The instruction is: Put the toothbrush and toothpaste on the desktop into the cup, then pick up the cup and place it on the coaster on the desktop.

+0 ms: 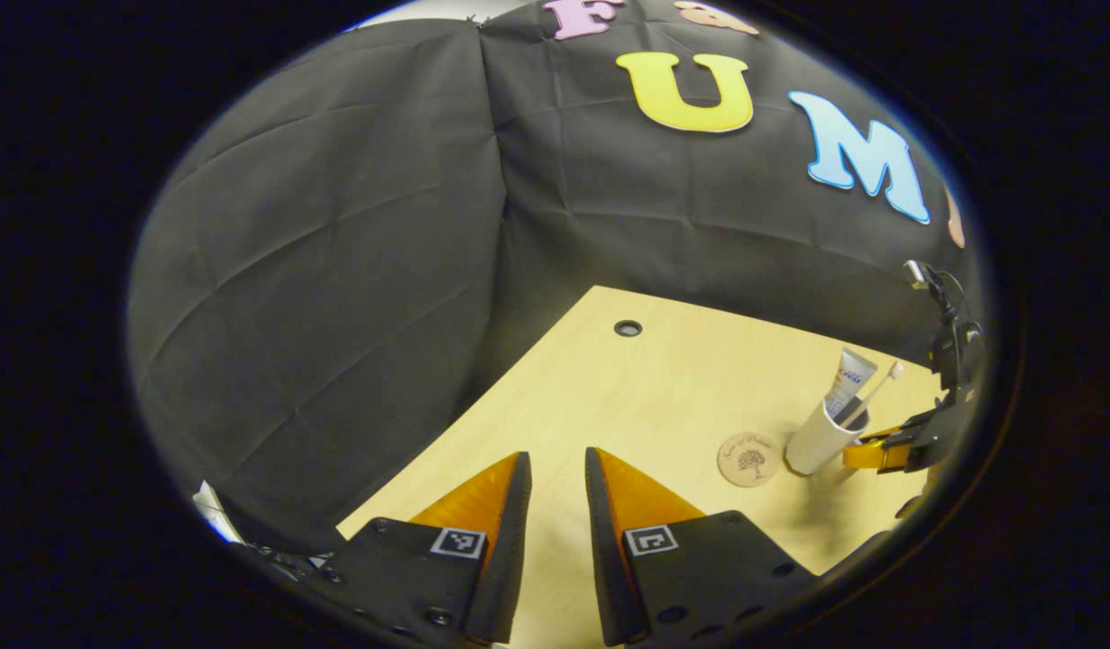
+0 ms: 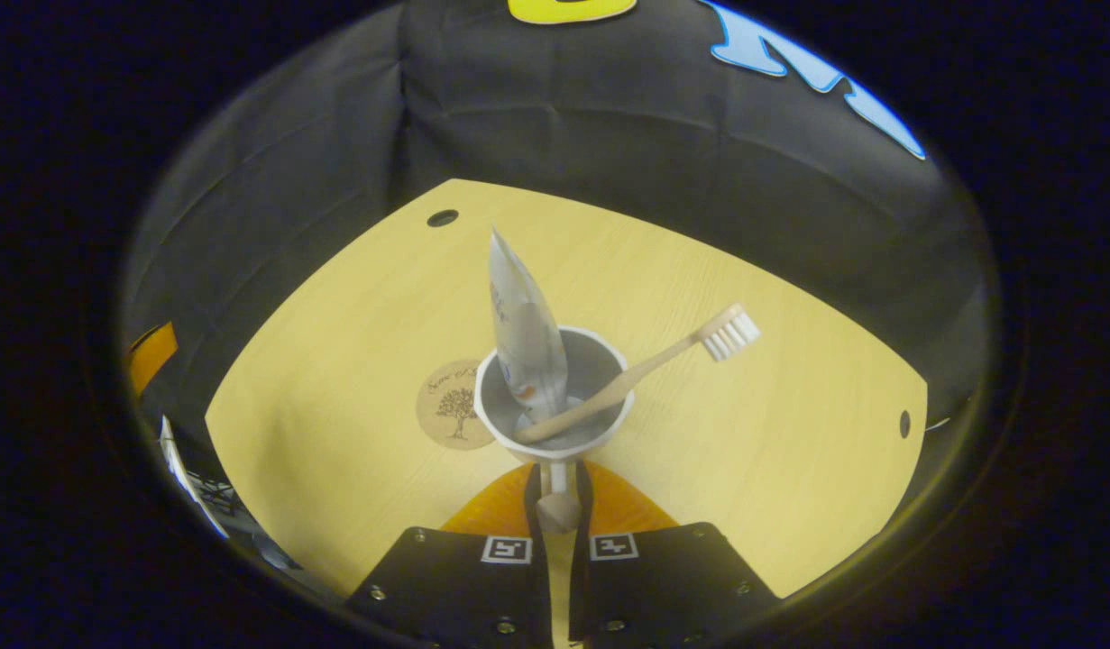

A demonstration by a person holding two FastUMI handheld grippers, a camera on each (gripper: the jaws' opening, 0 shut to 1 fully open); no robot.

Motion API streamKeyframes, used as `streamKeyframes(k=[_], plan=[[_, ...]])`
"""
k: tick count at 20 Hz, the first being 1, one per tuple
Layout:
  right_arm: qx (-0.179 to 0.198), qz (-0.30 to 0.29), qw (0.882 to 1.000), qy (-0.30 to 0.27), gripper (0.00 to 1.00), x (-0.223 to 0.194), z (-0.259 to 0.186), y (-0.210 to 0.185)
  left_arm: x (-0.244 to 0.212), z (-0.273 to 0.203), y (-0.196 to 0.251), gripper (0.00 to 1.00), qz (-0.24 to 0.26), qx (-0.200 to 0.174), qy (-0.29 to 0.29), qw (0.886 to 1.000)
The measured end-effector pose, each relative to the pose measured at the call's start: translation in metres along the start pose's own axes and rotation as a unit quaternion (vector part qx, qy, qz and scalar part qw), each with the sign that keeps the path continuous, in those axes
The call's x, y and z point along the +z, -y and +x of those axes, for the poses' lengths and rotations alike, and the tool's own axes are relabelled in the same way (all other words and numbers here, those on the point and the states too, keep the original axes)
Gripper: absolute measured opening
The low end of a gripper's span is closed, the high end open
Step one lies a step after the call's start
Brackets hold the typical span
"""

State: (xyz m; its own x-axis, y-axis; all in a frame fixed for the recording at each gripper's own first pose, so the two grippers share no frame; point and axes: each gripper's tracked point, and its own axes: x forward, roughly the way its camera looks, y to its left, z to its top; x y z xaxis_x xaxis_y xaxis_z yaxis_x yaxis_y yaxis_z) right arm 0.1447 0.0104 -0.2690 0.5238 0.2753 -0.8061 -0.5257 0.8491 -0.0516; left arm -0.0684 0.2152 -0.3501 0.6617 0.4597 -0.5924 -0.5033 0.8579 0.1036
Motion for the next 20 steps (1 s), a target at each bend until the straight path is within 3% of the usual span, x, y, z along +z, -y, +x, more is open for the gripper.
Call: streamKeyframes(k=[4, 5, 6, 13, 20], plan=[[0.014, 0.009, 1.000, 0.008, 0.08, -0.001, 0.001, -0.003, 0.001, 0.000, -0.011, 0.43, 0.006, -0.001, 0.003, 1.000], [0.017, 0.007, 1.000, 0.009, 0.04, -0.001, 0.002, -0.003, 0.002, 0.000, -0.013, 0.43, 0.007, -0.002, 0.003, 1.000], [0.021, 0.005, 1.000, 0.010, 0.09, -0.001, 0.002, -0.003, 0.002, -0.001, -0.015, 0.43, 0.007, -0.002, 0.004, 1.000], [0.039, -0.013, 0.999, 0.007, 0.09, -0.003, 0.002, 0.002, 0.001, -0.003, -0.050, 0.43, 0.005, 0.018, 0.005, 1.000], [0.033, -0.032, 0.999, 0.001, 0.08, -0.004, 0.003, 0.005, -0.003, 0.003, -0.068, 0.43, -0.005, 0.030, -0.004, 1.000]])
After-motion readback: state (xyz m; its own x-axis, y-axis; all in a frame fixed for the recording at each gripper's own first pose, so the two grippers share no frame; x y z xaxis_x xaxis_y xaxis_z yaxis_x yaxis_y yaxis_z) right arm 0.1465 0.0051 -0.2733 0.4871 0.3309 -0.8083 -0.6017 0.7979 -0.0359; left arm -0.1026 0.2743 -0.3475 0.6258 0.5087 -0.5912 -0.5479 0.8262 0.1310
